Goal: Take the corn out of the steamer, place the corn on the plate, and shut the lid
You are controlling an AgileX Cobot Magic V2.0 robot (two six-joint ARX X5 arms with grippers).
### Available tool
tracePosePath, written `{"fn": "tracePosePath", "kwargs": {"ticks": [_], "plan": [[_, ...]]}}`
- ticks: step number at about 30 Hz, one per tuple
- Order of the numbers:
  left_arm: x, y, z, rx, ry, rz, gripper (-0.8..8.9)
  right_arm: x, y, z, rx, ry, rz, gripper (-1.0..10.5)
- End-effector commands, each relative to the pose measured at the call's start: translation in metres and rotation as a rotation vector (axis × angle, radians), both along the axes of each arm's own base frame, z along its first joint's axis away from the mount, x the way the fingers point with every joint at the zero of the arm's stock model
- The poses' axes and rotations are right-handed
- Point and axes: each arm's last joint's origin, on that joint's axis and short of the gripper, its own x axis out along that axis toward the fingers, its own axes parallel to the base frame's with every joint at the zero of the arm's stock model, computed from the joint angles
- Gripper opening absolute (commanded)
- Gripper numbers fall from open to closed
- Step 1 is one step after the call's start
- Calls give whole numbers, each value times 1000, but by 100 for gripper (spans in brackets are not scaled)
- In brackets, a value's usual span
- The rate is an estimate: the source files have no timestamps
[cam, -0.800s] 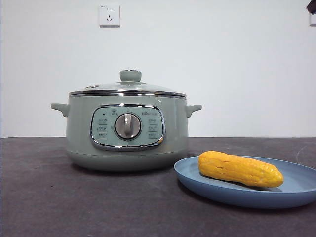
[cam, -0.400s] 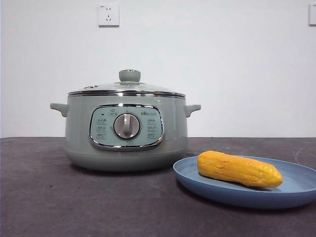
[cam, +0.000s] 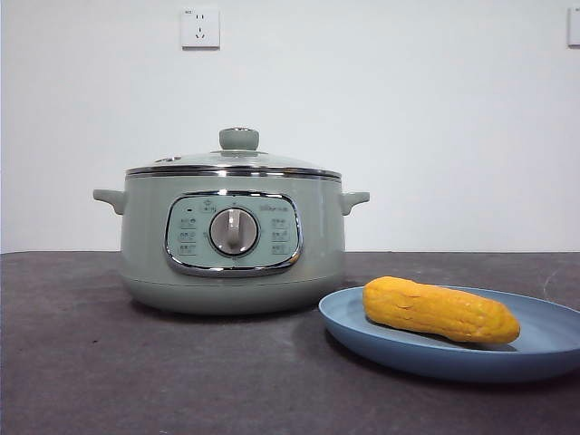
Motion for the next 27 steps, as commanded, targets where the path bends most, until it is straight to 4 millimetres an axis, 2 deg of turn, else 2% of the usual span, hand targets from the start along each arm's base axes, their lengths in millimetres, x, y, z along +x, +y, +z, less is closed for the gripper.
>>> {"fn": "tracePosePath", "kwargs": {"ticks": [1,11,27], "plan": [[1,1,-4,-7,11,6,-3,4,0,-20,27,21,-6,1],[1,1,-4,-7,11,6,-3,9,-1,-49,51,110,-12,1],[1,1,-4,-7,11,6,-3,9,-1,-49,56,105,-9,1]]}}
